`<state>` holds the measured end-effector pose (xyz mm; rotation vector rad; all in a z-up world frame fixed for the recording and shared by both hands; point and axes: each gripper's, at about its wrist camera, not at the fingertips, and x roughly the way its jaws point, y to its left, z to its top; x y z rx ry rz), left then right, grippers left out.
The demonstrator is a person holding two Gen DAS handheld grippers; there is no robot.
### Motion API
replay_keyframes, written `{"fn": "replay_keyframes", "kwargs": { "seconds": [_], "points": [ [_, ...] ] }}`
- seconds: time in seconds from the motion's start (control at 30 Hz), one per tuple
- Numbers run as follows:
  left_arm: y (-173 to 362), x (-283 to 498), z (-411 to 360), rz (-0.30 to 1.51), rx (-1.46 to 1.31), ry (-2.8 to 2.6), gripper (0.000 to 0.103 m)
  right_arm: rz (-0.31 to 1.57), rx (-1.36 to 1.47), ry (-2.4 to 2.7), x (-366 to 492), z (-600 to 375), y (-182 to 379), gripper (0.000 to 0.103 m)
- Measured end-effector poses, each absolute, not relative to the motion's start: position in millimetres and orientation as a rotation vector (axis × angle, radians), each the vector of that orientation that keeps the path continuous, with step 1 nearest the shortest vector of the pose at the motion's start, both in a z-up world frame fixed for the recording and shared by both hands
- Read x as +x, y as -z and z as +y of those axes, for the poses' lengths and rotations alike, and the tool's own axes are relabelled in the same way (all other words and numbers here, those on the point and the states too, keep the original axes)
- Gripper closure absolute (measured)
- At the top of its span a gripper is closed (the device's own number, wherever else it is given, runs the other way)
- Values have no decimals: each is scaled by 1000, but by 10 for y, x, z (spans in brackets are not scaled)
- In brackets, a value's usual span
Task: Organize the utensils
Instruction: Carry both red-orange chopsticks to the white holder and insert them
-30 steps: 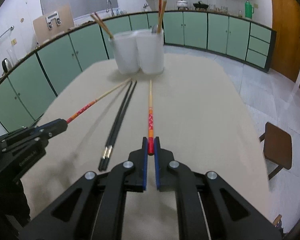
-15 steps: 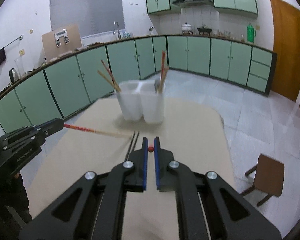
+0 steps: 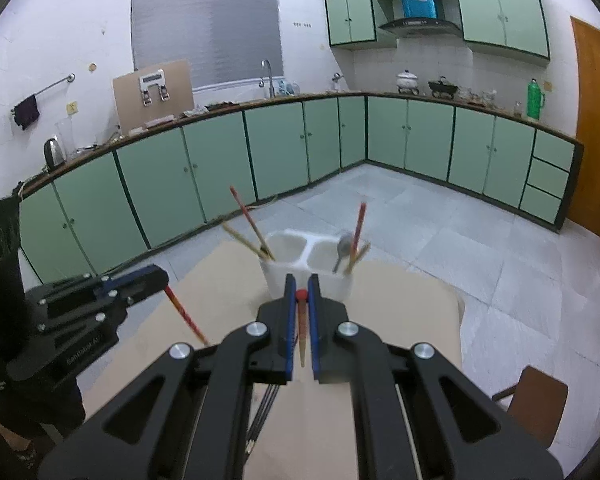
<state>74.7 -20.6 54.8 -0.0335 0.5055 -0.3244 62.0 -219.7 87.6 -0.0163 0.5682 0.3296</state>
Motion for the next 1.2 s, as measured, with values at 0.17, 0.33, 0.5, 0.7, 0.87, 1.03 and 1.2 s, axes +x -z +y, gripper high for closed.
{"fn": "replay_keyframes", "kwargs": {
  "seconds": [0.17, 0.33, 0.5, 0.7, 0.87, 1.03, 1.2],
  "points": [
    [-852, 855, -196, 436, -32, 336, 98, 528, -14, -354, 787, -2195, -1192, 98],
    [-1192, 1015, -228, 348, -25, 338, 98, 462, -34, -347, 973, -2206, -1544, 98],
    [-1499, 1298, -292, 271, -31, 328, 98, 439, -36, -327, 1244, -2237, -1740, 98],
    [-1654, 1778, -402, 233, -27, 305, 98, 453, -46, -297, 1627, -2257, -1744, 98],
    [-1463, 2113, -506, 232, 7, 271, 98, 484, -53, -282, 1903, -2224, -1547, 98],
    [-1104, 2400, -523, 298, 16, 248, 98, 545, -46, -271, 2146, -2188, -1198, 98],
    [-756, 2544, -515, 388, 28, 238, 97, 599, -45, -264, 2274, -2150, -877, 98]
  ]
}}
